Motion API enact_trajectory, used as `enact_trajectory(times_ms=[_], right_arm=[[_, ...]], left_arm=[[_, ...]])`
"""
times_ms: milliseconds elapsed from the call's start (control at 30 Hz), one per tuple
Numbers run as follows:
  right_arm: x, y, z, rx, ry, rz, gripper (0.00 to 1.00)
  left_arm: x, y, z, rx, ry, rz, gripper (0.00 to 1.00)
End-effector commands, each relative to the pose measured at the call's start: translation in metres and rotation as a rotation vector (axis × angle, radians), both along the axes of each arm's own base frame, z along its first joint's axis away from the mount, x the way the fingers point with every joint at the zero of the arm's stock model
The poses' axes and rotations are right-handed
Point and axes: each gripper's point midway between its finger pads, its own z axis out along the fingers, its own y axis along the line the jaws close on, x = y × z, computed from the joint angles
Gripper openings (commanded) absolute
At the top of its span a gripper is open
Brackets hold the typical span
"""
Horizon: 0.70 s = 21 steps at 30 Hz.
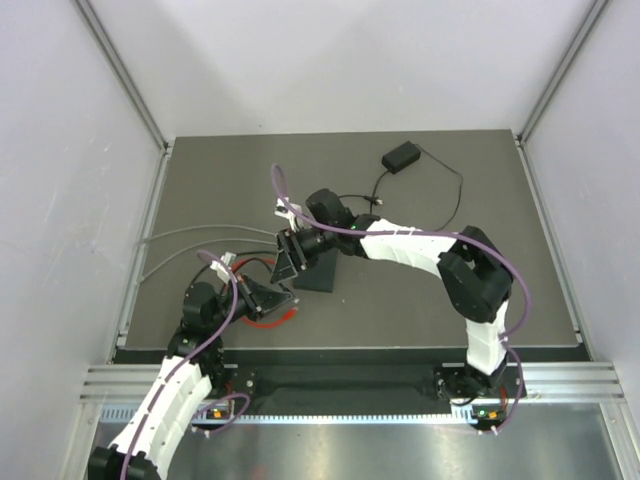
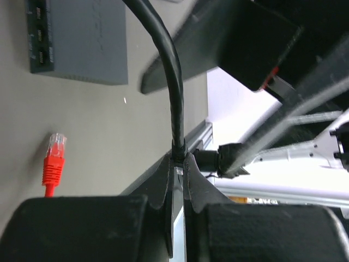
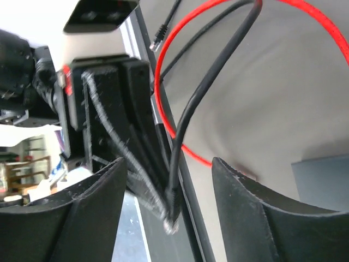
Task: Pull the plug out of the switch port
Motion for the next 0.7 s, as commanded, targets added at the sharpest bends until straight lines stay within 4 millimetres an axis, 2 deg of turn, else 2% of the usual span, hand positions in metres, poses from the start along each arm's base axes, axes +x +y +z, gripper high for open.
enact_trajectory(times_ms=[0,133,167,233,300,333,367,400,433,467,500,533,567,600,633,667], right_arm=[[0.01,0.025,0.033,0.143,-0.03,0.032,0.61],[0.008,0.035,0.037,0.187,0.013,0.035,0.54],[0.008,0.037,0.032,0.18,0.028,0.032,0.52],[0.011,0.041,0.036,0.196,0.046,0.024,0.45],[0.01,0.045,0.036,0.211,0.076,0.015,0.3],[0.011,0.045,0.038,0.217,0.082,0.011,0.18],[0.01,0.043,0.035,0.194,0.103,0.004,0.0],[0.017,0.039,0.029,0.161,0.095,-0.037,0.0],[0.018,0.033,0.025,0.13,0.088,-0.062,0.0],[0.017,0.023,0.034,0.118,0.05,-0.074,0.0],[0.014,0.012,0.023,0.082,0.047,-0.096,0.0],[0.01,0.006,0.024,0.073,0.037,-0.095,0.0],[0.006,-0.001,0.037,0.089,-0.002,-0.087,0.0],[-0.004,-0.015,0.022,0.018,0.037,-0.089,0.0],[-0.009,-0.021,0.022,0.002,0.037,-0.088,0.0],[-0.014,-0.029,0.031,0.005,0.008,-0.083,0.0]], left_arm=[[-0.009,-0.005,0.003,-0.011,-0.044,-0.064,0.0],[-0.013,-0.006,0.004,-0.012,-0.057,-0.078,0.0],[-0.015,-0.006,0.004,-0.014,-0.059,-0.088,0.0],[-0.016,-0.007,0.007,-0.016,-0.073,-0.096,0.0],[-0.017,-0.008,0.011,-0.019,-0.091,-0.108,0.0],[-0.018,-0.008,0.012,-0.021,-0.099,-0.113,0.0],[-0.018,-0.008,0.018,-0.021,-0.112,-0.116,0.0],[-0.018,-0.008,0.021,-0.018,-0.121,-0.112,0.02],[-0.018,-0.007,0.02,-0.011,-0.108,-0.108,0.11],[-0.016,-0.006,0.032,-0.003,-0.133,-0.096,0.18],[-0.012,-0.002,0.037,0.023,-0.166,-0.06,0.33],[-0.011,0.001,0.041,0.038,-0.177,-0.039,0.39],[-0.011,0.006,0.049,0.067,-0.163,0.0,0.46],[-0.01,0.013,0.057,0.103,-0.213,0.039,0.54],[0.004,0.027,0.06,0.149,-0.22,0.16,0.54],[0.002,0.037,0.065,0.184,-0.19,0.216,0.55]])
